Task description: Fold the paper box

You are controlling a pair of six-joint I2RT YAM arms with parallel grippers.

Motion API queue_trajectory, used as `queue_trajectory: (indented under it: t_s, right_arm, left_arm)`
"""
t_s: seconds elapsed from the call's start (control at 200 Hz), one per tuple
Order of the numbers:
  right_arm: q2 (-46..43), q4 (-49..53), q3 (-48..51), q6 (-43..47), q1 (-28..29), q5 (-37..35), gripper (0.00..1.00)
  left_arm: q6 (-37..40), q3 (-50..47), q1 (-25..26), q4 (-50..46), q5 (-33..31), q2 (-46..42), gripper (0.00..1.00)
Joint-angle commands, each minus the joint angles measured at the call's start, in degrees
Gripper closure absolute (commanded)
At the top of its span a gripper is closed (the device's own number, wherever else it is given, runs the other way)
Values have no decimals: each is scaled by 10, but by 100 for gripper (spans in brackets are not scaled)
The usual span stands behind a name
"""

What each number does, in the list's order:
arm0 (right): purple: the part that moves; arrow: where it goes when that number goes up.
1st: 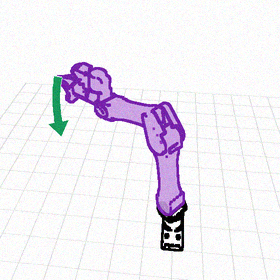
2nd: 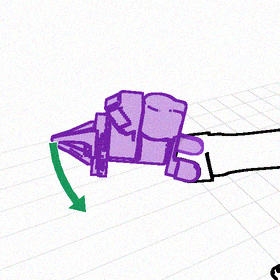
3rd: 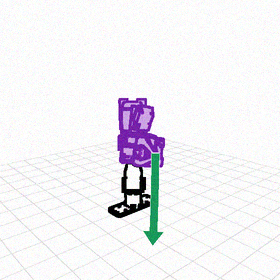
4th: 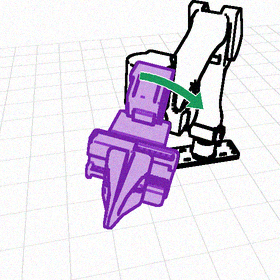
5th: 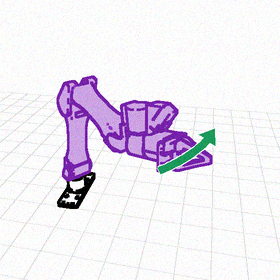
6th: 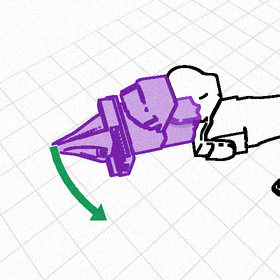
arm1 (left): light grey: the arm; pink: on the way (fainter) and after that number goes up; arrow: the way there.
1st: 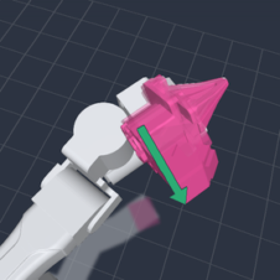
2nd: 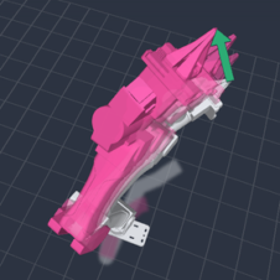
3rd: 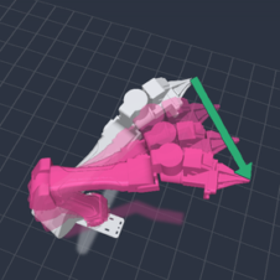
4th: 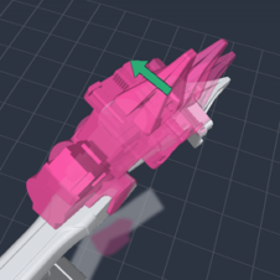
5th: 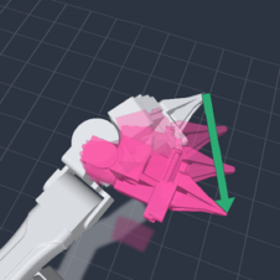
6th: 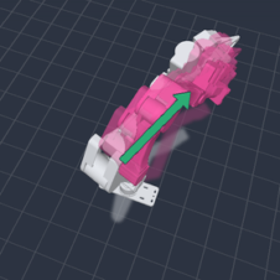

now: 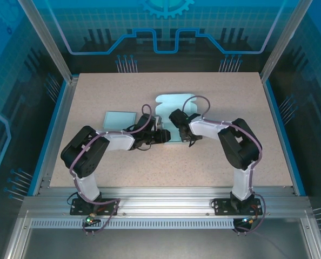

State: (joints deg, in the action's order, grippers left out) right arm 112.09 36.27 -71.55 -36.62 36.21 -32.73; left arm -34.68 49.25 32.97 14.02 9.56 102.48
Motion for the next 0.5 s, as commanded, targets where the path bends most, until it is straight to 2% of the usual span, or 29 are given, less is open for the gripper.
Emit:
queue_trajectory:
  t_s: [0.0,0.055,0.17,0.39,0.495]
  right_arm:
    - [57,100,-10,-1,21,-38,93]
    - [64,110,-18,-2,26,-40,97]
    - [70,124,-25,-14,32,-47,95]
    - [38,125,-40,-10,34,-57,74]
    - [10,111,-56,10,33,-56,68]
  left_arm:
    - [-16,-24,4,5,-55,-51,50]
    - [-15,-31,4,-2,-76,-72,49]
    - [-4,-34,4,-23,-94,-101,49]
    - [-5,-41,4,-24,-93,-116,48]
    - [2,-39,4,-30,-96,-119,48]
